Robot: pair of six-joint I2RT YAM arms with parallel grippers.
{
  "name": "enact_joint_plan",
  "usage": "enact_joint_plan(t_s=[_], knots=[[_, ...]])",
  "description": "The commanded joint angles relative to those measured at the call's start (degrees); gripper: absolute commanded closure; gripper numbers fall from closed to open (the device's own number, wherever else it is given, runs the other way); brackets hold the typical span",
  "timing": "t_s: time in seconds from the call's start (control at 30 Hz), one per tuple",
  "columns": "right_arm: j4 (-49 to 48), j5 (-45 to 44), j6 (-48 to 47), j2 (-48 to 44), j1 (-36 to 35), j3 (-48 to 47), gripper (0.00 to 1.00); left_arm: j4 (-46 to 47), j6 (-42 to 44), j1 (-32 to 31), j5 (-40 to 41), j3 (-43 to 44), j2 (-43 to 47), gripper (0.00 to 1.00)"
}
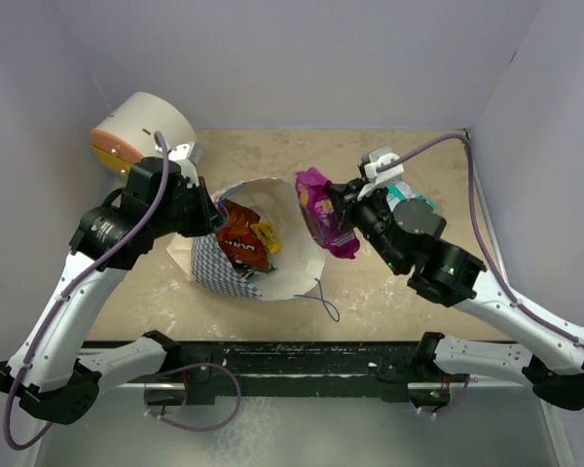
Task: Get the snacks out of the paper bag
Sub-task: Place the snack at the center of the board.
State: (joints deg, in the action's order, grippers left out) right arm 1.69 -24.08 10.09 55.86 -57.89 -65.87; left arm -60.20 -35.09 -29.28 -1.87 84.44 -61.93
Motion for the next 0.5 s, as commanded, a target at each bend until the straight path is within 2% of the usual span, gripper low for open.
enact_joint_plan(t_s=[0.0, 0.1, 0.33, 0.47], knots=[[2.31, -13.89, -4.72, 1.73, 6.30, -6.02, 1.00, 1.31, 4.42, 0.01, 2.66, 0.47, 1.83, 1.00], [3.00, -11.39, -6.10, 2.80, 16.69, -5.95, 1.00, 0.97, 6.58, 0.00, 2.99, 1.27, 1.61, 1.00], [0.75, -10.95, -14.61, 7.58, 34.24, -5.73, 1.00, 1.73, 10.64, 0.00, 1.83, 2.01, 0.61, 1.00], [-0.59, -10.01, -20.66, 10.89, 41.24, -5.79, 1.00, 3.07, 12.26, 0.01, -0.49, 1.32, 0.04, 1.00]])
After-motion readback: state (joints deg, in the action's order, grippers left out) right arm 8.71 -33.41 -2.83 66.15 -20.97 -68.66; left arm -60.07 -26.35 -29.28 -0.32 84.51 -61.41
